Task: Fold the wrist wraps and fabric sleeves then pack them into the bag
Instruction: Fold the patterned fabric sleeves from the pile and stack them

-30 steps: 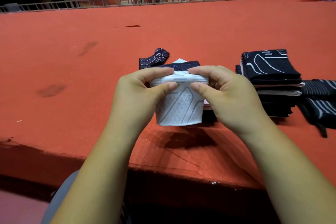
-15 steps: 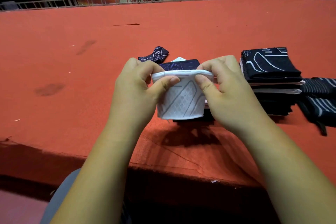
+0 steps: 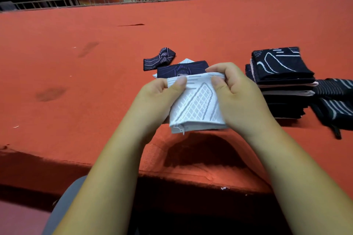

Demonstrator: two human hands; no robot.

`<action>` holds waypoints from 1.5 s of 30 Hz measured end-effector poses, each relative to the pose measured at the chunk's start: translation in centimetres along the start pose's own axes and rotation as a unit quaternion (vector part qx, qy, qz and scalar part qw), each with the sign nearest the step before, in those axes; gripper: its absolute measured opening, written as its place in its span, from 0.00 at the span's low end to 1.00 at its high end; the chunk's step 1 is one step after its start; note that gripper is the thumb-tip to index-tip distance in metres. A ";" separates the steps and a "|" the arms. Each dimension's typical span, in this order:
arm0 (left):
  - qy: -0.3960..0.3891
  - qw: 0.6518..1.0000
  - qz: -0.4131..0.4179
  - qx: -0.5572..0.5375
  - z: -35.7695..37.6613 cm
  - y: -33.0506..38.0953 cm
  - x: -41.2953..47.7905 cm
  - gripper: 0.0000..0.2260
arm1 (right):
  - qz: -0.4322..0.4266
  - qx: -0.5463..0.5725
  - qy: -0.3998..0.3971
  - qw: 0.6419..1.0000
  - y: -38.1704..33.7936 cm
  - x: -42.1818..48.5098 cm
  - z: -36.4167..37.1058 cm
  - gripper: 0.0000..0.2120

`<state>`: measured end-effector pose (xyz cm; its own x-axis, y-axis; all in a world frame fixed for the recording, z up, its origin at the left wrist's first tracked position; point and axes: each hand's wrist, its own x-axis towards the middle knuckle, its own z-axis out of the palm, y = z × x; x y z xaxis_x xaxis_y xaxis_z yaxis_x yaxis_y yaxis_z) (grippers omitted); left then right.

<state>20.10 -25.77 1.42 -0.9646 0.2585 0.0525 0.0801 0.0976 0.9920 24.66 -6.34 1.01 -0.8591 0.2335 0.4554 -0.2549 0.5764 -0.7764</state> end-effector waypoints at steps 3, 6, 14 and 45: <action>-0.091 0.995 -0.033 -0.009 -0.2 0.1 -0.6 0.13 | 0.040 0.043 0.038 0.998 0.6 0.4 -0.3 0.10; -0.074 0.995 -0.018 -0.060 0.3 0.0 -0.6 0.11 | 0.145 0.143 0.026 0.979 0.9 0.8 -0.1 0.17; 0.003 0.995 0.029 -0.092 0.8 -0.5 0.0 0.14 | 0.177 0.209 -0.104 0.956 1.5 0.6 0.0 0.15; 0.047 0.955 0.116 0.269 3.0 -5.7 5.6 0.12 | 0.060 -0.155 0.007 0.986 6.9 1.5 2.5 0.17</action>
<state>14.95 -22.01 -4.29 -0.9212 0.2493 0.2989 0.3882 0.5344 0.7508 20.51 -3.99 -4.75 -0.8682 0.3241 0.3757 -0.0022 0.7547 -0.6560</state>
